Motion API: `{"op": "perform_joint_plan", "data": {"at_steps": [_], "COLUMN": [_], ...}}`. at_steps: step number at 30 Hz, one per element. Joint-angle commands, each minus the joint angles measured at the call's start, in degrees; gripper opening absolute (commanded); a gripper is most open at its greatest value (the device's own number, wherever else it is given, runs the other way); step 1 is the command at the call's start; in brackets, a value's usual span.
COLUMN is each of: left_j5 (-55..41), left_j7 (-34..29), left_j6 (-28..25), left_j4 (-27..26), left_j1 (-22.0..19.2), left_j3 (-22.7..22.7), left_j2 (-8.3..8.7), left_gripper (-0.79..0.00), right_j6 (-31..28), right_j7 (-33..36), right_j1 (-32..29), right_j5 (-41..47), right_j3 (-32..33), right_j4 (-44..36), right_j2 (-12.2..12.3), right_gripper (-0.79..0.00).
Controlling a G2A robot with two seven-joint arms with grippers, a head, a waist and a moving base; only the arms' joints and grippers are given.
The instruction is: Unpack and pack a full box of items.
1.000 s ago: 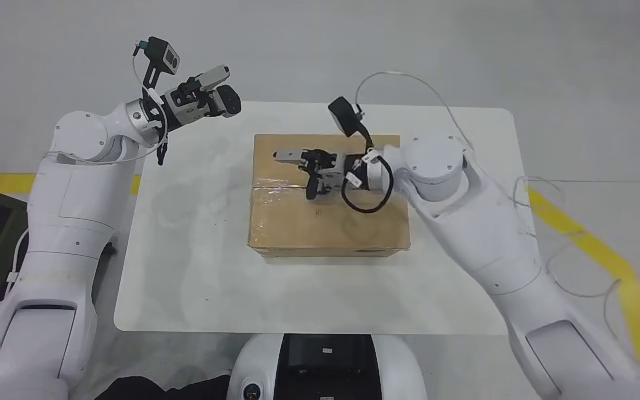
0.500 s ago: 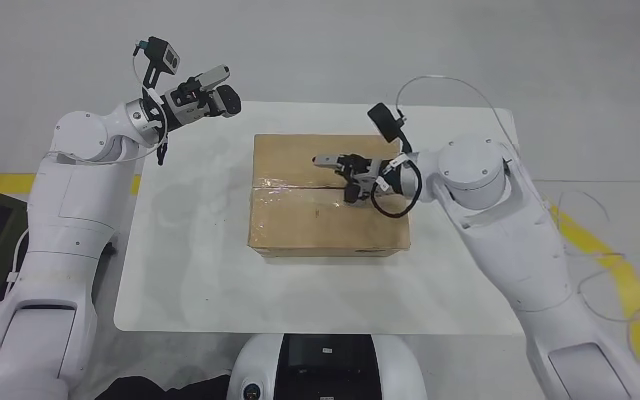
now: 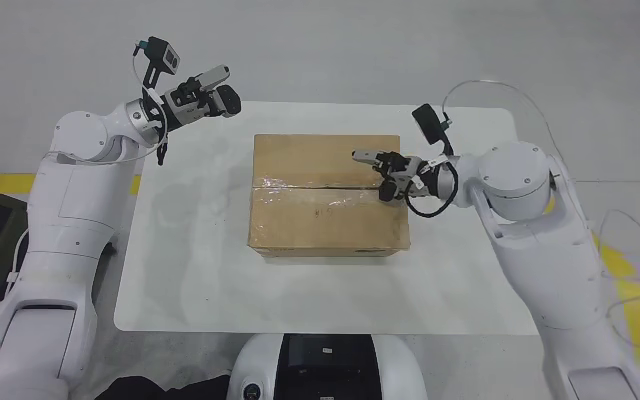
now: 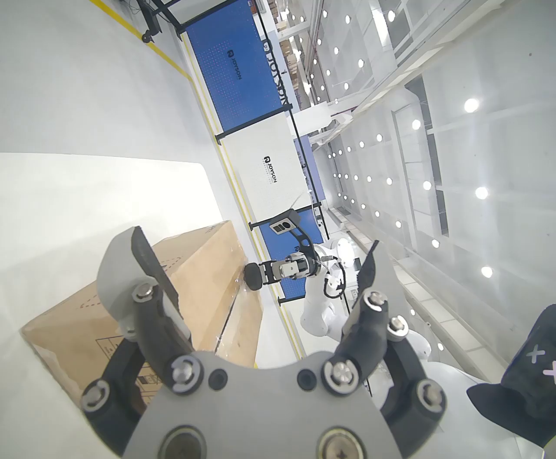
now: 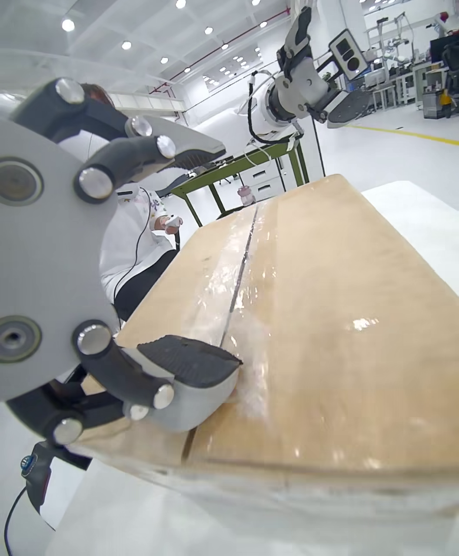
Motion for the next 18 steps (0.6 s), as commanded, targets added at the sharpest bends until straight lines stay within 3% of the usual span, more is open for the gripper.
{"op": "perform_joint_plan", "data": {"at_steps": [1,8,13,18], "left_j5": [0.0,0.0,0.0,0.0], "left_j7": [0.0,0.0,0.0,0.0], "left_j6": [0.0,0.0,0.0,0.0], "left_j4": [0.0,0.0,0.0,0.0], "left_j1": [0.0,0.0,0.0,0.0], "left_j3": [0.0,0.0,0.0,0.0], "left_j2": [0.0,0.0,0.0,0.0], "left_gripper": [0.0,0.0,0.0,0.0], "right_j6": [0.13,0.64,-3.81,-8.11], "right_j7": [-0.16,-2.09,-5.11,-6.87], "right_j1": [-0.6,-2.83,-5.86,-6.28], "right_j5": [-0.06,1.33,8.66,13.02], "right_j3": [0.84,4.8,9.09,7.21], "right_j4": [0.05,-1.67,-5.11,-4.69], "right_j2": [0.31,1.21,1.24,0.82], "right_gripper": [0.0,0.0,0.0,0.0]}}
